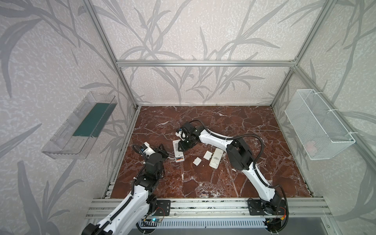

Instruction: Unload the batteries from the remote control

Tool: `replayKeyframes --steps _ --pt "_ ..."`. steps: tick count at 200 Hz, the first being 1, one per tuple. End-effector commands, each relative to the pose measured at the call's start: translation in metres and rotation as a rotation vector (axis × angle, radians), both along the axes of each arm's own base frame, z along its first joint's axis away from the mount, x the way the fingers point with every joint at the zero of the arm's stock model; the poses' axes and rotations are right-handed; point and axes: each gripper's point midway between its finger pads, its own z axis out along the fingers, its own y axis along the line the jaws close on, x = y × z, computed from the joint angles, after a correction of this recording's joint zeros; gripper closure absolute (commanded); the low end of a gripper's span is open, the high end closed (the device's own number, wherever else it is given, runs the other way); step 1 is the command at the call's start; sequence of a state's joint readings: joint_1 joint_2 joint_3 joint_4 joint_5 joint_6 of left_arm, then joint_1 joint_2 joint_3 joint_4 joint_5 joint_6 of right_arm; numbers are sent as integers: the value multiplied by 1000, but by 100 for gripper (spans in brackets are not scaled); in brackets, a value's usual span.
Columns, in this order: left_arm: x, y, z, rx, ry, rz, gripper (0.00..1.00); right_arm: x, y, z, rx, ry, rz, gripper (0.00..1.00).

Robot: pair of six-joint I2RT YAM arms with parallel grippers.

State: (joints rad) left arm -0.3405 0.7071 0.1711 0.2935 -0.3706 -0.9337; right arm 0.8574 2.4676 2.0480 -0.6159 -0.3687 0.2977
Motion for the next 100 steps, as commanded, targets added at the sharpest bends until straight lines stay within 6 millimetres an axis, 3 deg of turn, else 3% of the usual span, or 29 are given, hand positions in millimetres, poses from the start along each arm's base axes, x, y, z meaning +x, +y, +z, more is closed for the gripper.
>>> replayKeyframes --steps 1,100 --pt "-4 -28 -9 -269 6 -102 100 -52 -56 -92 -322 155 29 62" --pt "-1 -14 3 -506 -90 -22 100 -54 -57 -97 -335 155 35 62"
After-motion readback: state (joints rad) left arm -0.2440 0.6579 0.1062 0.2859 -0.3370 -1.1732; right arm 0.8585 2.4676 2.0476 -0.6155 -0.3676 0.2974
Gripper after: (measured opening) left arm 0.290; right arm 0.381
